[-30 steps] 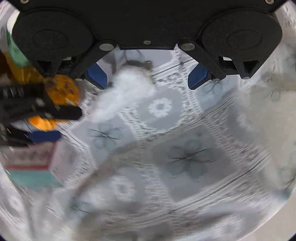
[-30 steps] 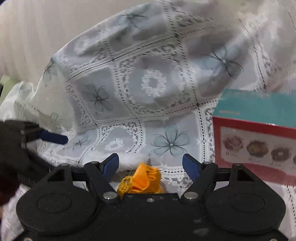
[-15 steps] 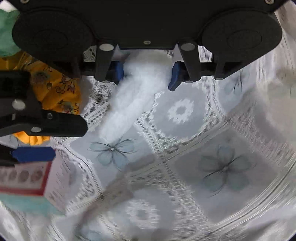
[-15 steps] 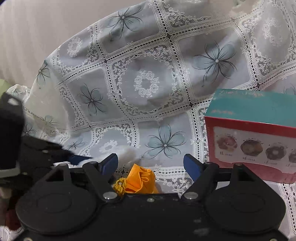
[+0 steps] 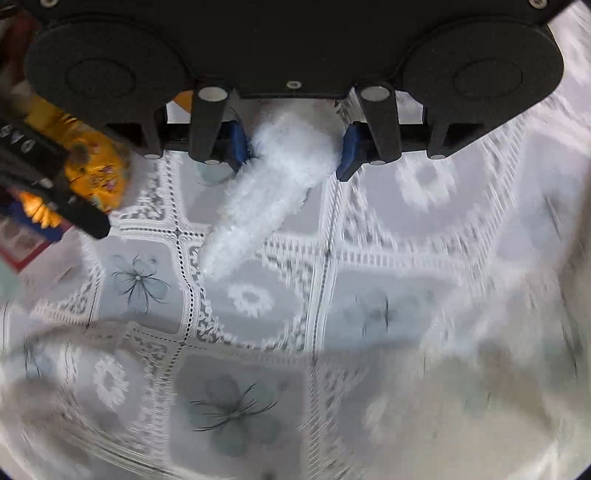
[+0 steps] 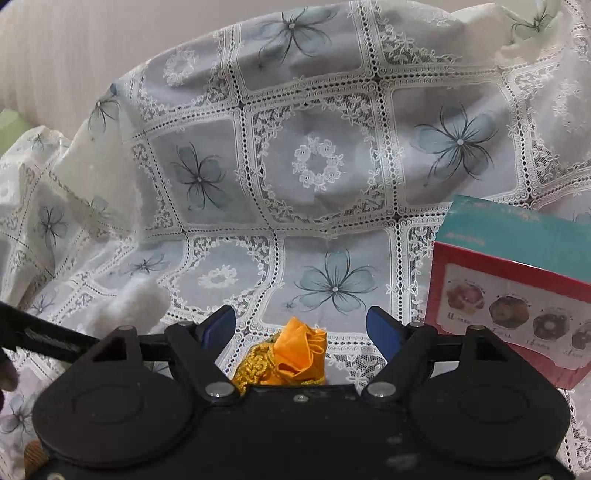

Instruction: Organize soft objects

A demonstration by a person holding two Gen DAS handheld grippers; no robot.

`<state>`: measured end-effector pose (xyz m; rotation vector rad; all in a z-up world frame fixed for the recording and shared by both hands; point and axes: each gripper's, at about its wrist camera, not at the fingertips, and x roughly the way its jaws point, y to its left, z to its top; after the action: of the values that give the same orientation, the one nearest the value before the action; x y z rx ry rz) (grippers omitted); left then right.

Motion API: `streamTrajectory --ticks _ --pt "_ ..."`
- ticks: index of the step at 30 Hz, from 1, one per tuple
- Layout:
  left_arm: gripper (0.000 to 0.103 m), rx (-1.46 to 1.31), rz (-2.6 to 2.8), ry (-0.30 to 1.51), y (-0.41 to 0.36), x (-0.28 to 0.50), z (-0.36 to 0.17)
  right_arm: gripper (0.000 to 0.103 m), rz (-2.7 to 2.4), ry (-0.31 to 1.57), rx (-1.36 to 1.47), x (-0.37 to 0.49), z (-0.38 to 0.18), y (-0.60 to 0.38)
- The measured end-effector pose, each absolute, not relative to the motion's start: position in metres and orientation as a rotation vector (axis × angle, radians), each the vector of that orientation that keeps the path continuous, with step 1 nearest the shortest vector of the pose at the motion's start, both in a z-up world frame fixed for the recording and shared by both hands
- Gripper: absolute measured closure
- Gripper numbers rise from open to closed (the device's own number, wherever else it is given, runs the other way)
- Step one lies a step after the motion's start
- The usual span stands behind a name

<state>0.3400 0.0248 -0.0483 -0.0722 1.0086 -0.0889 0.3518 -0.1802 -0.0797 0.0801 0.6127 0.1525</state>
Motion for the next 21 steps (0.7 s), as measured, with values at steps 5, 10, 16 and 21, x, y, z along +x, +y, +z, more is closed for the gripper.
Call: streamTrajectory --ticks 5,10,16,21 --pt "0.052 -0.266 -0.069 1.028 0.066 0.342 -0.054 0.025 0.136 0.638 0.091 0.355 -0.081 -0.182" --pt "0.035 -0.264 0.039 0.988 0.092 0.339 -0.049 0.025 0.142 0.67 0.071 0.36 -0.083 -0.178" --pt "0.024 -0.207 0.054 0.925 0.1 0.331 -0.039 0.025 0.13 0.687 0.05 0.363 -0.083 -0.174" --pt "0.024 -0.207 0.093 0.895 0.109 0.331 -0.031 0.023 0.12 0.698 0.047 0.364 -0.083 -0.174"
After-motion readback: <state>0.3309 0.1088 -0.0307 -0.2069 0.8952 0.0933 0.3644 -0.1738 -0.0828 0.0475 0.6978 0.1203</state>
